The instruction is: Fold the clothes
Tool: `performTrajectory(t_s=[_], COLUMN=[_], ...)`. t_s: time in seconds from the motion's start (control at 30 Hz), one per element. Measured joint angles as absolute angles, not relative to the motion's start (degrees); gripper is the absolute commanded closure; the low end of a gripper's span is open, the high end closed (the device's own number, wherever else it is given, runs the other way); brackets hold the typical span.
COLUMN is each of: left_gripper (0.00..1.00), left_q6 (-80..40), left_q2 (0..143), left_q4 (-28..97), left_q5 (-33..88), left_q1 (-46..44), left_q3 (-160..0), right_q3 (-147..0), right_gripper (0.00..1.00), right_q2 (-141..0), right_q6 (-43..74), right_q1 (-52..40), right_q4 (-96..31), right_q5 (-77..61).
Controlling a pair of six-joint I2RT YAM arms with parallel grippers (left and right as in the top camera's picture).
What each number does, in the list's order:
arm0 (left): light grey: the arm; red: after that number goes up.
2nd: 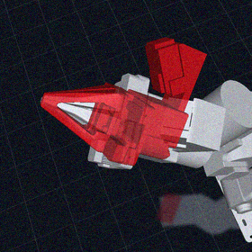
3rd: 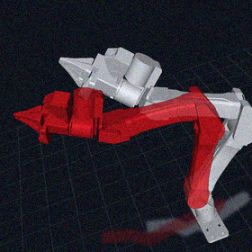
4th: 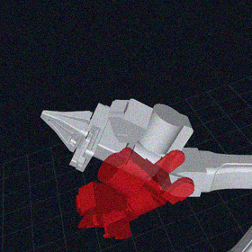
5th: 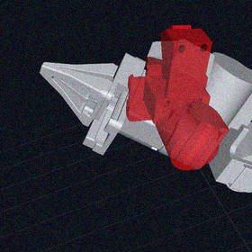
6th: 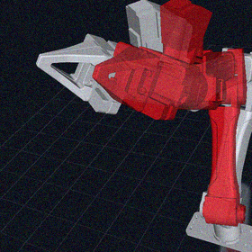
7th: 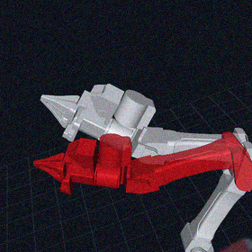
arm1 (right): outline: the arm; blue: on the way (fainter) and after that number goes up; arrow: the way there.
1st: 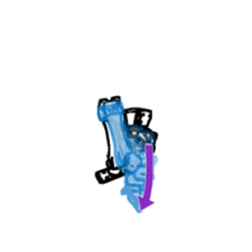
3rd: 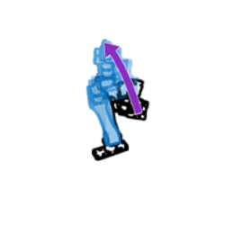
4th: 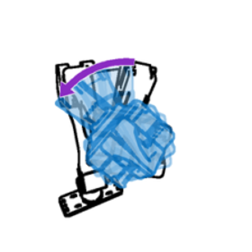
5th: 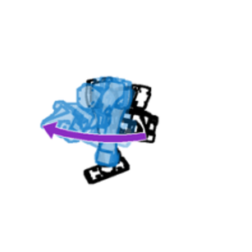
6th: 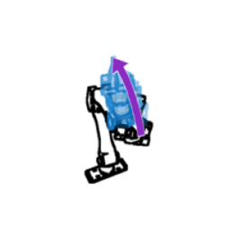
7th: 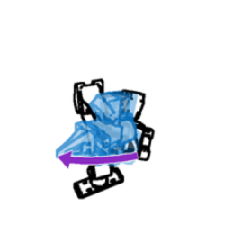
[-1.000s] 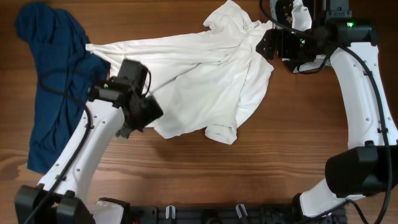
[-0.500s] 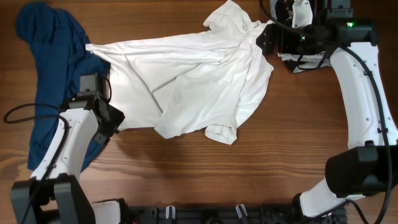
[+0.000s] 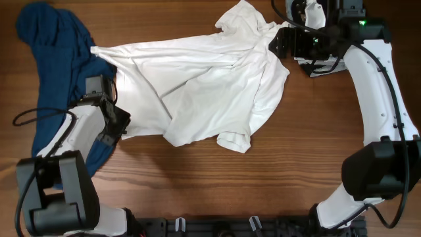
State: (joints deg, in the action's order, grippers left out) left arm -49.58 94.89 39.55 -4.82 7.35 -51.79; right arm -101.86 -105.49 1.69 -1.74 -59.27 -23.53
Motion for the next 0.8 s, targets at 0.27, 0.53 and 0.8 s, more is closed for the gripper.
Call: performTrajectory(t_s=[0.27, 0.53, 0.8], left_gripper=[0.96, 0.96, 0.96], left_q6=[-46.3, -39.6, -37.2], left_q2=[95.9, 94.7, 96.9], left_q4=[50.5, 74.0, 68.1], left_q5=[-4.5, -4.4, -4.7], left_q1=[7.4, 7.3, 2.9], left_q3=[-57.2, -84.9, -86.9], right_q3=[-101.8, -101.8, -101.8], right_gripper=[0.0, 0.0, 0.0], right_q2=[-105.6, -105.6, -105.6], right_q6=[1.7, 1.7, 1.2], right_q1=[-1.7, -1.7, -1.7], right_q4=[-59.4, -62.4, -63.4], right_q5=[-23.5, -23.5, -23.5])
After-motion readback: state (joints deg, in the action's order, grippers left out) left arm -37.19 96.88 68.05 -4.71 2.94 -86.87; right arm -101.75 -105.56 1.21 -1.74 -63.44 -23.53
